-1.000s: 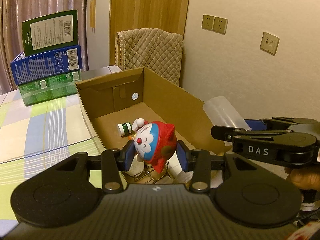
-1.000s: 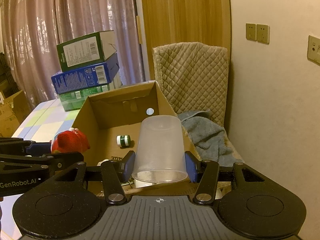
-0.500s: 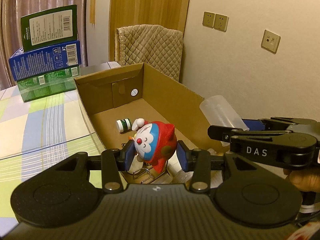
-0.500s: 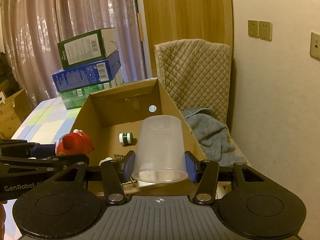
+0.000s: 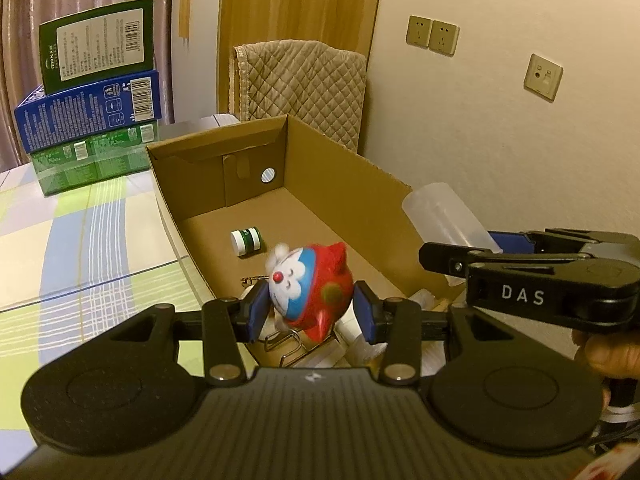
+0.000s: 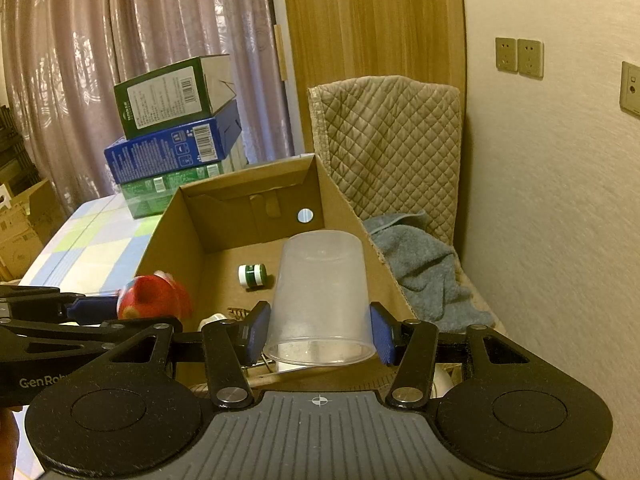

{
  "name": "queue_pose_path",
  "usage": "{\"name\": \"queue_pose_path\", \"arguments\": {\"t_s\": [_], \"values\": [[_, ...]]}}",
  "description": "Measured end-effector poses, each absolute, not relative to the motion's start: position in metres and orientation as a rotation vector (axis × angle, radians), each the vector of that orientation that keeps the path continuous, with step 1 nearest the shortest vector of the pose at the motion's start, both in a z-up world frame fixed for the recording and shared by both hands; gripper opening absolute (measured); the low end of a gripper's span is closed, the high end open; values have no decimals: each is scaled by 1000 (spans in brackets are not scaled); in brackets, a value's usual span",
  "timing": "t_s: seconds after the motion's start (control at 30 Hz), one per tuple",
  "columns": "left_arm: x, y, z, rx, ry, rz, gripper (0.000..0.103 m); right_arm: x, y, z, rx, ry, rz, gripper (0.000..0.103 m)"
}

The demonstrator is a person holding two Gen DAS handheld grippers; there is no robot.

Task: Organize rigid objects
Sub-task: 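Lower Doraemon figure into box and open left tool while right tool holds cup, then lower clear cup into the cardboard box and open the right tool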

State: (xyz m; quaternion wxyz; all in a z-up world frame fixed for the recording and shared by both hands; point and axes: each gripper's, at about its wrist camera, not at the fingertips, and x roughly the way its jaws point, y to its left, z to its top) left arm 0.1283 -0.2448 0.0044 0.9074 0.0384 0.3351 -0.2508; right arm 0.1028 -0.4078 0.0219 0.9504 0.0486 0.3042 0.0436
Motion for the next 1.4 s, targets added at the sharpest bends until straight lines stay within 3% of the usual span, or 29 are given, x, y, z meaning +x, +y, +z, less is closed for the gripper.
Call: {"name": "queue_pose_path", "arguments": {"t_s": [1.4], "values": [[122,-220,14,43,679,-459,41,105,-397,24,113,633,127,50]]}}
